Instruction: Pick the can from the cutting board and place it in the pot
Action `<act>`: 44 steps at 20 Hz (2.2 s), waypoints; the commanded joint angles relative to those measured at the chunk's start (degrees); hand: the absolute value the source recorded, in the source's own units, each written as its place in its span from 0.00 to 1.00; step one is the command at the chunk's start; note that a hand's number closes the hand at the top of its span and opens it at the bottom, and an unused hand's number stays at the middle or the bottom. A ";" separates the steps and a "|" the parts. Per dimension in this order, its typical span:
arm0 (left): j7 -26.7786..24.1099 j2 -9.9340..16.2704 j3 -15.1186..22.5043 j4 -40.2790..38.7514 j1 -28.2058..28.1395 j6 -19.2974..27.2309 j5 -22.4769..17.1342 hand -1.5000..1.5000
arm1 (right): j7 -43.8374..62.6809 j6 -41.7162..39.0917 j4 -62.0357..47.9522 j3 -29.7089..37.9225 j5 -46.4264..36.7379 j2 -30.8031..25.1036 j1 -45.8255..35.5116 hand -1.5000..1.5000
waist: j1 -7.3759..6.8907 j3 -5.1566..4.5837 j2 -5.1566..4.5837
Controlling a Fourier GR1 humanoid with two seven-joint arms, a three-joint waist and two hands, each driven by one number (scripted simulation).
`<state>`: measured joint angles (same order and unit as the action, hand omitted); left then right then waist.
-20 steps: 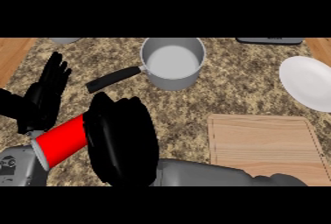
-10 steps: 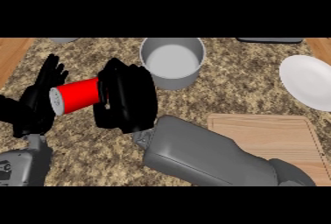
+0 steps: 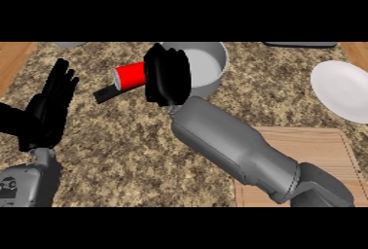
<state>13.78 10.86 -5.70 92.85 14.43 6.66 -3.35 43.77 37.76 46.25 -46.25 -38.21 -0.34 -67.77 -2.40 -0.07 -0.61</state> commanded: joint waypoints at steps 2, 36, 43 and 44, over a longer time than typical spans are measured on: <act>-1.79 -1.79 2.17 -1.72 0.49 -0.28 0.96 0.50 | -5.91 3.00 -11.64 0.08 3.00 0.33 -2.73 1.00 | -1.32 -0.01 -0.54; 4.58 0.32 -0.71 3.64 0.86 0.41 -0.18 0.50 | -66.44 -20.10 -20.63 38.25 49.33 -6.72 8.86 0.00 | 0.78 0.14 0.20; -1.03 -1.49 -0.11 0.87 -2.61 -0.03 1.01 0.50 | -68.19 -27.49 -25.67 41.00 48.15 -10.88 6.44 0.00 | 1.10 0.10 0.19; -1.78 1.01 -3.35 0.51 -3.47 -3.31 -2.53 0.50 | -69.37 -26.58 -27.45 41.44 47.76 -9.24 6.49 0.00 | 0.87 0.09 0.14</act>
<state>13.06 11.21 -7.79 92.87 12.88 5.18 -4.21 -23.36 14.32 22.18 -6.51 9.88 -8.29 -60.70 -1.38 0.02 -0.45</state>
